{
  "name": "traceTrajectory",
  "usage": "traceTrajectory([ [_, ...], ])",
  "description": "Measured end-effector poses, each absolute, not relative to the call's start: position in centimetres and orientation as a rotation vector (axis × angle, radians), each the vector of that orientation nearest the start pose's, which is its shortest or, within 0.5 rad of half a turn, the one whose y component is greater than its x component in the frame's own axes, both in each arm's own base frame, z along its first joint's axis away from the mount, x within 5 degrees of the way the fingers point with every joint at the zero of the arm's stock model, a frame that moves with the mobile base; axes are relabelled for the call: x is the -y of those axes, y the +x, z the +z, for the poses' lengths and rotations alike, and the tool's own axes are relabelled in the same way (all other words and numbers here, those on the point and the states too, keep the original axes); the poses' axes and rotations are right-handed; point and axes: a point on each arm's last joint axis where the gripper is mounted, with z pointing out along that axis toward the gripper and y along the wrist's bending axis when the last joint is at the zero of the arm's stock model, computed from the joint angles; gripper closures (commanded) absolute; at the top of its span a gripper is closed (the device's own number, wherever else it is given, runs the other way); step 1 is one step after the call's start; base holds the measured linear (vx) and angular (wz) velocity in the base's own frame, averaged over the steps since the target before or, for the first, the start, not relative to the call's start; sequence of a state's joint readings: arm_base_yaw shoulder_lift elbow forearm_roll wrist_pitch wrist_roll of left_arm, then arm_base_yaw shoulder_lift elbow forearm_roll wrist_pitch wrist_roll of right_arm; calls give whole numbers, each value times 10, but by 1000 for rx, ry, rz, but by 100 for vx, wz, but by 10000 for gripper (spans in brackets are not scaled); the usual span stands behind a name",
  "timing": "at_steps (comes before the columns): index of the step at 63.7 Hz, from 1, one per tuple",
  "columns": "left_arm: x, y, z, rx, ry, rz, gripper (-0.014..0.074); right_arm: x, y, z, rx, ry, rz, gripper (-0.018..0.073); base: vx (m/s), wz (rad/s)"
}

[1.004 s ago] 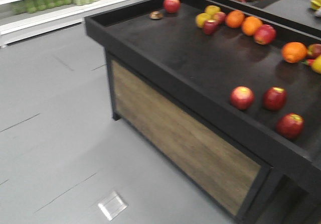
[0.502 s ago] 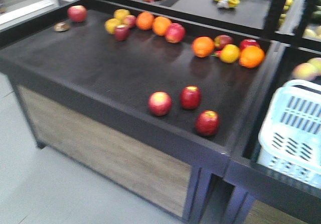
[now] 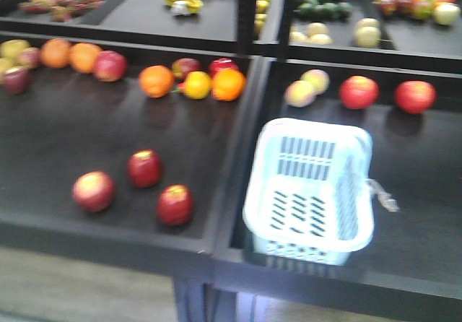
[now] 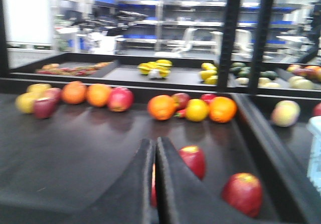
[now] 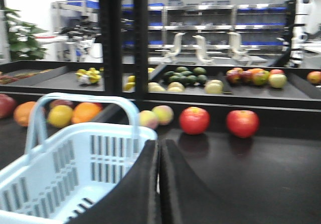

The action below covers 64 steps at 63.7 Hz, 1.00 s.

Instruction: Pick three apples into basket with both arms

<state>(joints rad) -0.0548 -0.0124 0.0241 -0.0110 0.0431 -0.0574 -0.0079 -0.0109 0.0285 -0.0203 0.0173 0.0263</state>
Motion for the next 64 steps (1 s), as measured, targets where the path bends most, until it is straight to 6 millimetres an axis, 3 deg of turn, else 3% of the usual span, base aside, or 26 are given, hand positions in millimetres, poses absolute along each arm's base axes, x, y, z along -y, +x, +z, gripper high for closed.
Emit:
traceTrajectory([
  [26, 3, 56, 202, -1539, -10, -98, 603, 0, 57, 203, -1518, 11, -2, 568, 13, -37],
  [64, 3, 56, 202, -1539, -10, -98, 603, 0, 57, 203, -1518, 11, -2, 568, 13, -7],
])
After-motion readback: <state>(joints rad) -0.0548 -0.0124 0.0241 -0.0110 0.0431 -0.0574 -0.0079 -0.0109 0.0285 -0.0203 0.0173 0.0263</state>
